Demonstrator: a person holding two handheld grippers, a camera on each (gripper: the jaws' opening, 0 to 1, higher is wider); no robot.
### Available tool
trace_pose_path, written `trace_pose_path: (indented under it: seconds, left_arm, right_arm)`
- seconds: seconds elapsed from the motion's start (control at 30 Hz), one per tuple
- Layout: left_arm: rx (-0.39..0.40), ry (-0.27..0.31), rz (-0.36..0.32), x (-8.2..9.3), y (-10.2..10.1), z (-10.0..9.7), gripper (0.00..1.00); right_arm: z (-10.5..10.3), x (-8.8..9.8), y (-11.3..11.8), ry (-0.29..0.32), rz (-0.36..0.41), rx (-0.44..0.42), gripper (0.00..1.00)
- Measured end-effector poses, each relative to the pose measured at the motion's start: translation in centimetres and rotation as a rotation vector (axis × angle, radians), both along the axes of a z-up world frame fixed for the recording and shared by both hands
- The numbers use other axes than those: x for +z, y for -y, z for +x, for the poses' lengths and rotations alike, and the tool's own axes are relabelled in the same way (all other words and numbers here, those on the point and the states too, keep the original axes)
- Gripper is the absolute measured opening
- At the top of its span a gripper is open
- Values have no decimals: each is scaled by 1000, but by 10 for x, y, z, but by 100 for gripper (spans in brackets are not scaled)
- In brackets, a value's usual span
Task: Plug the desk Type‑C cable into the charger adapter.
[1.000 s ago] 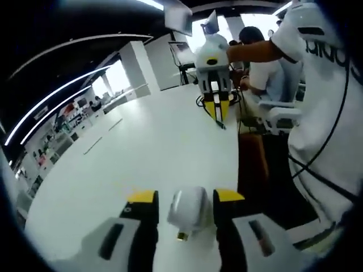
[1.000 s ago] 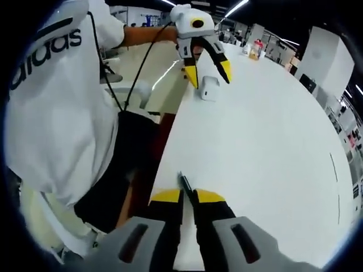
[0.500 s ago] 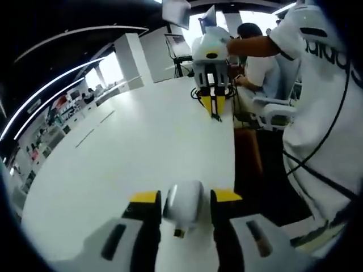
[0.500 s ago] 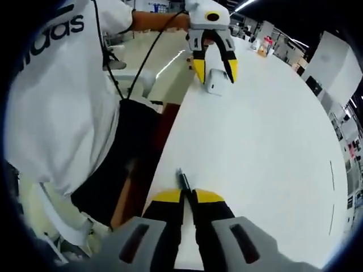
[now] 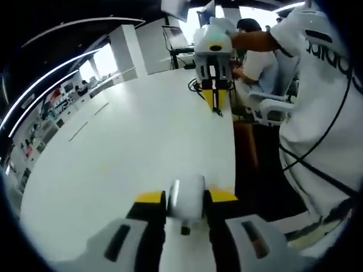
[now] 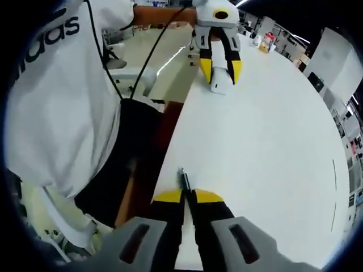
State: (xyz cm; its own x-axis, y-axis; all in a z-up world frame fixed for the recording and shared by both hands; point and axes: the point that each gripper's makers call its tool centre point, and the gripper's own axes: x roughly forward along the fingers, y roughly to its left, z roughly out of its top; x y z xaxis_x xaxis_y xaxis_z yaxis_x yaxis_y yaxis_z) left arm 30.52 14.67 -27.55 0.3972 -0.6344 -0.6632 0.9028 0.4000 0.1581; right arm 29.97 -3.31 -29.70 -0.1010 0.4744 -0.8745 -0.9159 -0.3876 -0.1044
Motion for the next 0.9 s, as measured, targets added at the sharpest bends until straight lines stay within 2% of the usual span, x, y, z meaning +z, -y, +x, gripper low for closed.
trace_pose_path:
  seconds: [0.13, 0.33, 0.9]
  left_arm:
    - [-25, -47, 26, -1, 2, 0, 25]
    - [-62, -82, 60, -3, 3, 0, 25]
    - [-58, -164, 113, -6, 3, 0, 25]
  right_arm:
    - [-2, 0, -1, -6, -10, -7, 4]
    - [-3, 0, -1, -11, -7, -29, 4]
    - [1, 0, -5, -35, 41, -93, 3]
